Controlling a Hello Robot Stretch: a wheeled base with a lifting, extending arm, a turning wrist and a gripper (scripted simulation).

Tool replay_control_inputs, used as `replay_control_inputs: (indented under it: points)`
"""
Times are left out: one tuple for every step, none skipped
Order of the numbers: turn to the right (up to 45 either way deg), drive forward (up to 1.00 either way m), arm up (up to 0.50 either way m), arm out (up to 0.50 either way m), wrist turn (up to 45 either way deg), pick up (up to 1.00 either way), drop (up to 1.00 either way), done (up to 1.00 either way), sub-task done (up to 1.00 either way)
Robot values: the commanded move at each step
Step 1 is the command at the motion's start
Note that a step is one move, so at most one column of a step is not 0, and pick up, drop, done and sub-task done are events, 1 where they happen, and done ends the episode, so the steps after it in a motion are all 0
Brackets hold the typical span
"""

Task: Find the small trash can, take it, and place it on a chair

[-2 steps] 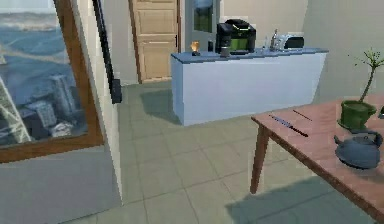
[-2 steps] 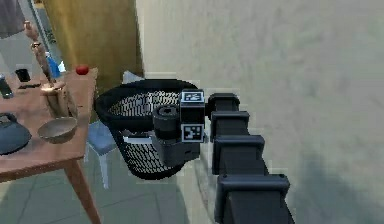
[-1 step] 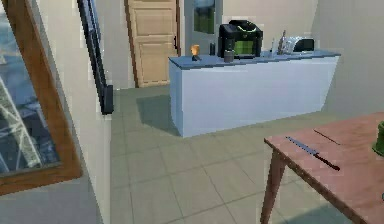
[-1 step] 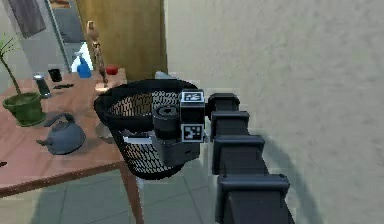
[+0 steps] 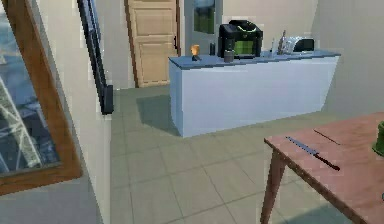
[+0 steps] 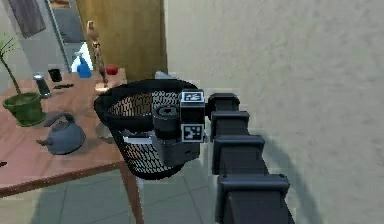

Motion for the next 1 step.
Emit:
replay_control_inputs:
  points:
    - [-18.0, 0.00, 0.00, 0.00, 0.0, 0.00, 0.00, 0.00, 0.00]
